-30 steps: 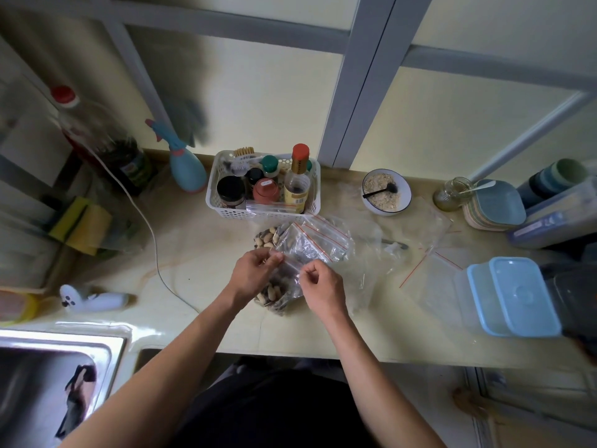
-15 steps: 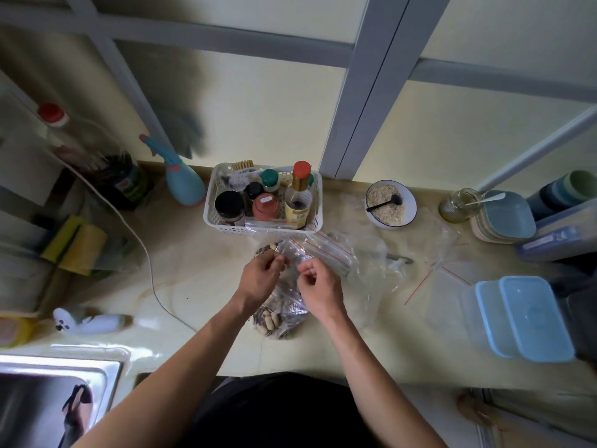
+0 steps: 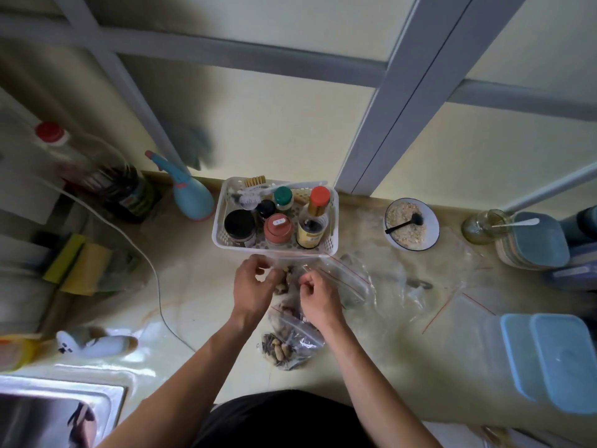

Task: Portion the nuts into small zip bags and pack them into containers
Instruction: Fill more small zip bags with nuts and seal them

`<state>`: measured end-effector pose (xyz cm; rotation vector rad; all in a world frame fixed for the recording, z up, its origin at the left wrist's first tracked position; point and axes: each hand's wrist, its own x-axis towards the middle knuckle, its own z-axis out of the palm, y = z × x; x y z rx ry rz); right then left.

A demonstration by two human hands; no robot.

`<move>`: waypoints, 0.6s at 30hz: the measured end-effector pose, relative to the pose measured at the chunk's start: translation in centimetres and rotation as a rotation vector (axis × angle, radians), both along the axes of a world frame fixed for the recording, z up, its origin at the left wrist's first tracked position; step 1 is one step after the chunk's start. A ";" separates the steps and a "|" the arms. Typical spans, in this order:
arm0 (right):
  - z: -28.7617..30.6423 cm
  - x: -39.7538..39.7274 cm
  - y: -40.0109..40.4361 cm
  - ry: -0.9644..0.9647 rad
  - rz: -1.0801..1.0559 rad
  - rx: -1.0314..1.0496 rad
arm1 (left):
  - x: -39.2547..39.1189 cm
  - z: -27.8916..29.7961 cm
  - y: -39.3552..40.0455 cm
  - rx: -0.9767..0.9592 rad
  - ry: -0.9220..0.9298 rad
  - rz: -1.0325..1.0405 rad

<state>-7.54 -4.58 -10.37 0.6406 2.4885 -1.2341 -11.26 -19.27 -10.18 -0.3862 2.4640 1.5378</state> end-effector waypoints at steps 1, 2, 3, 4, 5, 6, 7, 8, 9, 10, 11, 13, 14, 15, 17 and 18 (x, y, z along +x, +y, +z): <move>-0.1 -0.2 -0.1 -0.022 -0.005 0.008 | 0.0 0.3 0.0 0.001 0.029 -0.008; -0.2 -0.4 -0.2 -0.038 -0.010 0.011 | -0.1 0.5 -0.1 0.004 0.050 -0.017; -0.2 -0.4 -0.2 -0.044 -0.014 0.014 | 0.0 0.7 -0.3 0.021 0.057 -0.024; -0.2 -0.4 -0.4 -0.044 -0.021 0.019 | 0.0 1.1 -0.5 0.058 0.056 -0.026; -0.2 -0.3 -0.5 -0.041 -0.028 0.029 | 0.2 1.6 -0.6 0.099 0.049 -0.024; -0.2 -0.1 -0.6 -0.036 -0.037 0.038 | 0.3 2.1 -0.8 0.142 0.046 -0.014; -0.2 0.1 -0.7 -0.022 -0.043 0.045 | 0.5 2.7 -0.9 0.191 0.045 -0.002; -0.1 0.3 -0.8 -0.007 -0.054 0.044 | 0.6 3.3 -0.9 0.234 0.056 0.010; 0.3 0.5 -0.9 0.014 -0.069 0.027 | 0.7 3.8 -1.1 0.267 0.074 0.021; 0.7 0.7 -1.0 0.039 -0.089 -0.017 | 0.8 4.1 -1.2 0.300 0.094 0.031; 1.3 0.8 -1.1 0.075 -0.104 -0.090 | 0.9 4.5 -1.4 0.336 0.108 0.039; 2.5 1.0 -1.4 0.127 -0.094 -0.298 | 1.1 5.3 -1.8 0.401 0.126 0.068; 3.1 1.0 -1.6 0.142 -0.077 -0.409 | 1.2 5.4 -2.0 0.428 0.131 0.081; 3.4 1.1 -1.8 0.161 -0.067 -0.493 | 1.4 5.6 -2.1 0.451 0.133 0.096; 4.1 1.3 -2.4 0.217 -0.083 -0.547 | 1.8 6.1 -2.4 0.515 0.136 0.125; 4.3 1.5 -2.6 0.255 -0.103 -0.548 | 2.0 6.3 -2.6 0.550 0.138 0.141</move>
